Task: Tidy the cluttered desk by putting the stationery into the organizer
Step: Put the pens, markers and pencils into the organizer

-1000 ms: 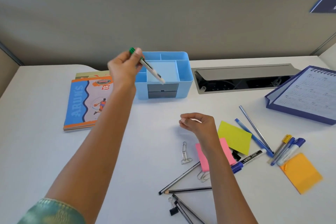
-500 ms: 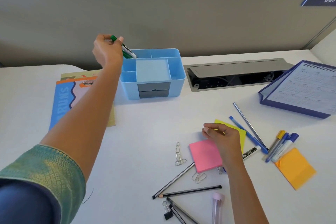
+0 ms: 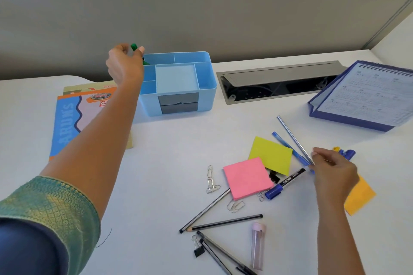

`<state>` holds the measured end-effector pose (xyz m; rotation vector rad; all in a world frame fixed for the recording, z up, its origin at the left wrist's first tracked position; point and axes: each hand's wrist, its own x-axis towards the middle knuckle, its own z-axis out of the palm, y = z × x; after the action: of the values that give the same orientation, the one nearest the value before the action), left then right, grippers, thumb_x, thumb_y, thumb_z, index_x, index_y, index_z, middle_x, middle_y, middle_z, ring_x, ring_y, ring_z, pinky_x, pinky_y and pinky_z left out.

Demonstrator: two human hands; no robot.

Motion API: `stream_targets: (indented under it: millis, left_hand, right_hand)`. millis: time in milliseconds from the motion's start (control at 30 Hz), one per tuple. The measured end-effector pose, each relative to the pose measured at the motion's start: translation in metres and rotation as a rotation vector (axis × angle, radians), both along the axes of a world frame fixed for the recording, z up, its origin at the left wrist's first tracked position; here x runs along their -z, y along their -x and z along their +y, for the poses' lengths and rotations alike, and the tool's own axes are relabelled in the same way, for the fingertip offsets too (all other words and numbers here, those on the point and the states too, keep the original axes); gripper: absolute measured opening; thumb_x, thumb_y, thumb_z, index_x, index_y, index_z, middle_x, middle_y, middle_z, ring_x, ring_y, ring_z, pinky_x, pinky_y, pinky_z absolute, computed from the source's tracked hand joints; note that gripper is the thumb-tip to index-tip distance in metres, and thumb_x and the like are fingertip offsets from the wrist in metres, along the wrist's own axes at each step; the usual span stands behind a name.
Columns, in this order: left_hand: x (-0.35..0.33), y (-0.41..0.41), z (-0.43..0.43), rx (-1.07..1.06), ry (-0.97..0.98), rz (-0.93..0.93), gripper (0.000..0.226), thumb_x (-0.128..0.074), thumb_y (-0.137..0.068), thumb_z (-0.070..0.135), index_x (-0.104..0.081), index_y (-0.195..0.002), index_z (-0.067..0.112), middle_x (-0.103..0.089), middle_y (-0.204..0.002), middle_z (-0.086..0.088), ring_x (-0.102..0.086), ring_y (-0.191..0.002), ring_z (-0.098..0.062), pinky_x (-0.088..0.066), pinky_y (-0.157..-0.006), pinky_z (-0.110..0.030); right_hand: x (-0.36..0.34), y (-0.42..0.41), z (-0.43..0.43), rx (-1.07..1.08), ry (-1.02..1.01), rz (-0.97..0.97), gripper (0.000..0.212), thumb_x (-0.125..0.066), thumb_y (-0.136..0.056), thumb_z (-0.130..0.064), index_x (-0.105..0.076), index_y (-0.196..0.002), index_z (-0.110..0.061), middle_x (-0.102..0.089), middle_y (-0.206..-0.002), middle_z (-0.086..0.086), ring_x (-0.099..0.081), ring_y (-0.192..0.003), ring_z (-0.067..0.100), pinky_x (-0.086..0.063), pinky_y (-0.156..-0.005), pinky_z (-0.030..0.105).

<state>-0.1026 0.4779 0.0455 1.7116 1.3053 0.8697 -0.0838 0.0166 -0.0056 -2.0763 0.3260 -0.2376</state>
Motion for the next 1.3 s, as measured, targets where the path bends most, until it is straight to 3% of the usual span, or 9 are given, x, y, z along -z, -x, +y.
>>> stream_targets:
  millis: [100, 267, 367, 467, 600, 700, 900, 1033, 1300]
  left_hand:
    - [-0.003, 0.003, -0.007, -0.037, -0.034, -0.006, 0.048, -0.066, -0.087, 0.043, -0.058, -0.129, 0.02, -0.061, -0.129, 0.003, -0.059, -0.114, -0.015, -0.045, -0.095, -0.027]
    - [-0.009, 0.005, -0.033, -0.008, -0.142, -0.134, 0.043, -0.061, -0.092, 0.035, -0.055, -0.132, 0.02, -0.058, -0.134, 0.006, -0.053, -0.123, -0.008, -0.037, -0.099, -0.017]
    - [-0.014, 0.003, -0.06, 0.091, -0.262, -0.268, 0.038, -0.06, -0.093, 0.028, -0.058, -0.129, 0.017, -0.062, -0.129, 0.005, -0.054, -0.121, -0.005, -0.037, -0.101, -0.012]
    - [-0.014, -0.001, -0.088, 0.199, -0.336, -0.329, 0.035, -0.058, -0.093, 0.024, -0.061, -0.126, 0.014, -0.065, -0.125, 0.004, -0.056, -0.121, -0.007, -0.041, -0.105, -0.023]
    - [-0.007, -0.007, -0.125, 0.378, -0.406, -0.327, 0.031, -0.059, -0.094, 0.024, -0.064, -0.123, 0.015, -0.066, -0.124, 0.001, -0.058, -0.119, -0.01, -0.043, -0.102, -0.019]
    - [0.001, -0.006, -0.154, 0.536, -0.4, -0.357, 0.024, -0.06, -0.094, 0.023, -0.069, -0.114, 0.015, -0.071, -0.113, 0.004, -0.067, -0.101, -0.009, -0.052, -0.092, -0.028]
    - [0.009, -0.004, -0.218, 0.844, 0.084, -0.372, 0.009, -0.068, -0.088, 0.014, -0.075, -0.092, 0.01, -0.075, -0.082, -0.003, -0.071, -0.076, -0.009, -0.057, -0.081, -0.029]
    - [0.012, -0.002, -0.238, 0.933, 0.376, -0.225, 0.02, -0.073, -0.084, 0.026, -0.074, -0.098, 0.011, -0.075, -0.089, -0.007, -0.073, -0.082, -0.014, -0.059, -0.083, -0.034]
    - [0.004, 0.007, -0.224, 0.945, 0.519, -0.174, 0.025, -0.071, -0.086, 0.022, -0.069, -0.106, 0.006, -0.074, -0.09, -0.007, -0.073, -0.078, -0.014, -0.059, -0.071, -0.023]
  right_hand:
    - [0.0, -0.009, -0.032, 0.119, 0.278, 0.038, 0.02, -0.063, -0.085, -0.019, -0.073, -0.097, -0.006, -0.071, -0.094, 0.02, -0.062, -0.087, 0.041, -0.047, -0.081, 0.041]
    - [0.005, -0.019, -0.05, 0.139, 0.367, 0.21, 0.034, -0.067, -0.086, -0.024, -0.065, -0.106, 0.004, -0.067, -0.107, 0.026, -0.059, -0.101, 0.046, -0.046, -0.085, 0.045]
    - [0.006, -0.023, -0.051, 0.117, 0.356, 0.239, 0.031, -0.069, -0.085, -0.022, -0.065, -0.099, 0.006, -0.067, -0.101, 0.026, -0.06, -0.093, 0.043, -0.045, -0.079, 0.042]
    - [0.005, -0.025, -0.053, 0.1, 0.327, 0.238, 0.017, -0.07, -0.082, -0.016, -0.068, -0.077, 0.0, -0.07, -0.083, 0.023, -0.052, -0.064, 0.031, -0.04, -0.065, 0.034]
    - [0.004, -0.022, -0.054, 0.162, 0.211, 0.2, 0.018, -0.07, -0.08, -0.018, -0.072, -0.091, -0.004, -0.071, -0.088, 0.016, -0.057, -0.071, 0.028, -0.046, -0.069, 0.035]
    - [0.004, -0.017, -0.05, 0.143, 0.108, 0.14, 0.027, -0.07, -0.079, -0.025, -0.072, -0.101, -0.009, -0.072, -0.093, 0.011, -0.064, -0.081, 0.028, -0.054, -0.081, 0.045]
    - [-0.001, 0.001, -0.012, -0.118, -0.124, 0.024, 0.011, -0.073, -0.08, -0.025, -0.072, -0.091, -0.025, -0.07, -0.079, -0.004, -0.062, -0.072, 0.015, -0.054, -0.078, 0.036]
    - [-0.004, 0.01, 0.02, -0.336, -0.2, 0.04, 0.017, -0.072, -0.083, -0.018, -0.073, -0.1, -0.021, -0.073, -0.093, 0.004, -0.065, -0.081, 0.015, -0.052, -0.074, 0.03]
    - [-0.014, 0.02, 0.072, -0.533, -0.209, 0.048, 0.024, -0.073, -0.082, -0.023, -0.073, -0.106, -0.02, -0.072, -0.098, -0.005, -0.066, -0.083, 0.004, -0.052, -0.071, 0.016]
